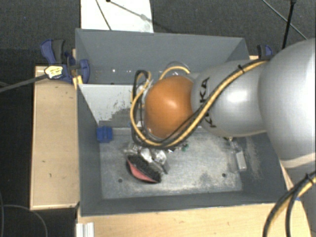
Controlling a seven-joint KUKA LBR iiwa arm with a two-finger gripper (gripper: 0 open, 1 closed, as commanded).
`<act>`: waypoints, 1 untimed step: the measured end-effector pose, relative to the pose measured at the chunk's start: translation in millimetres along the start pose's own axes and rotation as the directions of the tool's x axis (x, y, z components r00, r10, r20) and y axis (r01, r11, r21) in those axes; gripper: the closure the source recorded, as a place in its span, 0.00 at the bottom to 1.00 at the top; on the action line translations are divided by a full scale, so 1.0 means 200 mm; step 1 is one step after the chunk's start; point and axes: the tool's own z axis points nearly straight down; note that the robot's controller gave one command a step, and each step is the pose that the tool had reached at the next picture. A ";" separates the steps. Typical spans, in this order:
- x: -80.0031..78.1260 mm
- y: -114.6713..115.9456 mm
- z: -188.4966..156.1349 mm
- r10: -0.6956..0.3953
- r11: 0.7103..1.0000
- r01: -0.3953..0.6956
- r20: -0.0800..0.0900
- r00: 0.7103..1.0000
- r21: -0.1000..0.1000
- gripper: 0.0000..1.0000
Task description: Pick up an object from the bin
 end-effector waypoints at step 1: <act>-0.01 0.00 0.00 0.006 1.000 -0.006 0.001 1.000 -0.002 1.00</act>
Offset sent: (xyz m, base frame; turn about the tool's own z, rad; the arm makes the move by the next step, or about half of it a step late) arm 0.0000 0.0000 0.0000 0.0000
